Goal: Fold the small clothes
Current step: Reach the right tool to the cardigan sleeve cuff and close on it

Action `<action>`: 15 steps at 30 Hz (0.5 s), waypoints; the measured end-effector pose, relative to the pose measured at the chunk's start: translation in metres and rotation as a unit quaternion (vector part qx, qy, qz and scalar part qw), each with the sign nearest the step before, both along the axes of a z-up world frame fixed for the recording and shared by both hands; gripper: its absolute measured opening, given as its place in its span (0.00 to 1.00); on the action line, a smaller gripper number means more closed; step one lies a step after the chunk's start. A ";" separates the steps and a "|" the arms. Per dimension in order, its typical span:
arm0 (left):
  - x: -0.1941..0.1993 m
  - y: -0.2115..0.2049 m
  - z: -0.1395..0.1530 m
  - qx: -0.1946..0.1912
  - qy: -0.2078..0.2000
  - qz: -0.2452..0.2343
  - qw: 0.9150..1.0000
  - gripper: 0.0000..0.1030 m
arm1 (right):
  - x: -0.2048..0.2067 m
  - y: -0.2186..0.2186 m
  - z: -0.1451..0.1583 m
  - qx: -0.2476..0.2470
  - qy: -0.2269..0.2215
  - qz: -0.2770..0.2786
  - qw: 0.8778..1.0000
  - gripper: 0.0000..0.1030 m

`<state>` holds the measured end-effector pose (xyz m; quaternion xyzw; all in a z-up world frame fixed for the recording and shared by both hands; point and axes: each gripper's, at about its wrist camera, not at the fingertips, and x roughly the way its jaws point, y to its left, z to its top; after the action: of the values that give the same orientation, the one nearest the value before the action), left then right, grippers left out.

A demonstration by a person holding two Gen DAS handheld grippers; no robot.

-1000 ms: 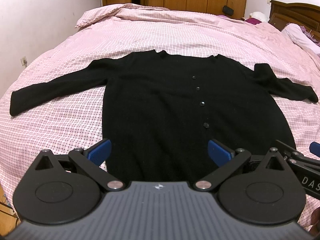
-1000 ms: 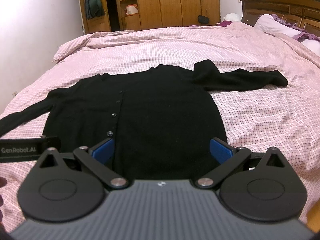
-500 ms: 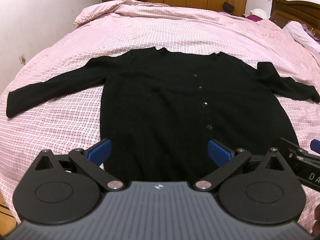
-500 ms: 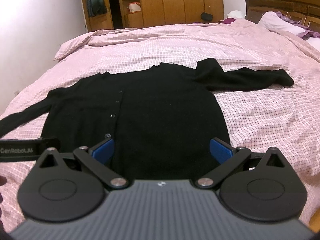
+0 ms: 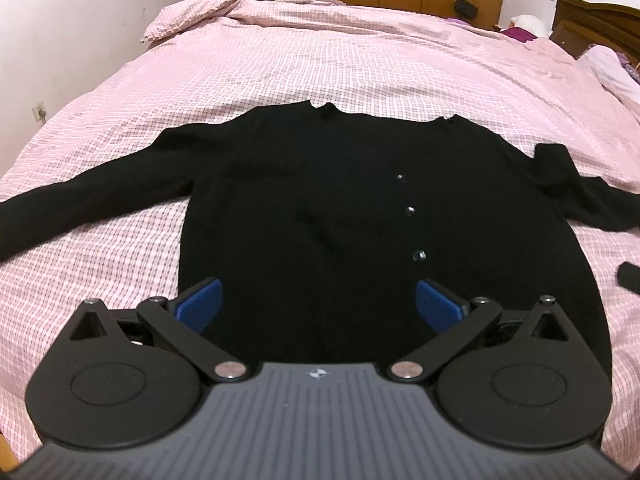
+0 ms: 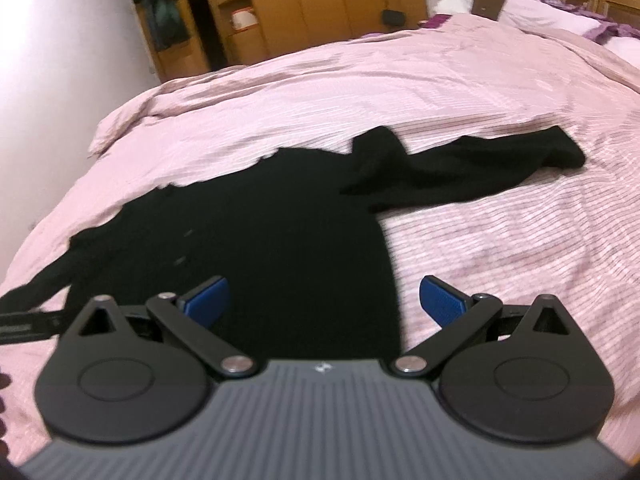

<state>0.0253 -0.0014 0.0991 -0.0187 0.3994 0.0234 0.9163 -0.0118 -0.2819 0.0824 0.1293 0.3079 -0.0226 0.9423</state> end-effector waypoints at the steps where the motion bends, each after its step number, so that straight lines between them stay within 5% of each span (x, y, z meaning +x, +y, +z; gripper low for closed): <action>1: 0.005 -0.001 0.000 0.001 0.001 0.001 1.000 1.00 | 0.005 -0.008 0.000 0.001 0.002 -0.008 1.000 1.00; 15: 0.066 -0.019 -0.018 0.016 0.033 0.015 0.999 1.00 | 0.085 -0.147 -0.028 0.076 0.032 -0.134 0.987 1.00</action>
<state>0.0914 -0.0201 0.0816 -0.0093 0.4288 0.0443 0.9022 0.0727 -0.4287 0.0545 0.2403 0.3190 -0.1295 0.9076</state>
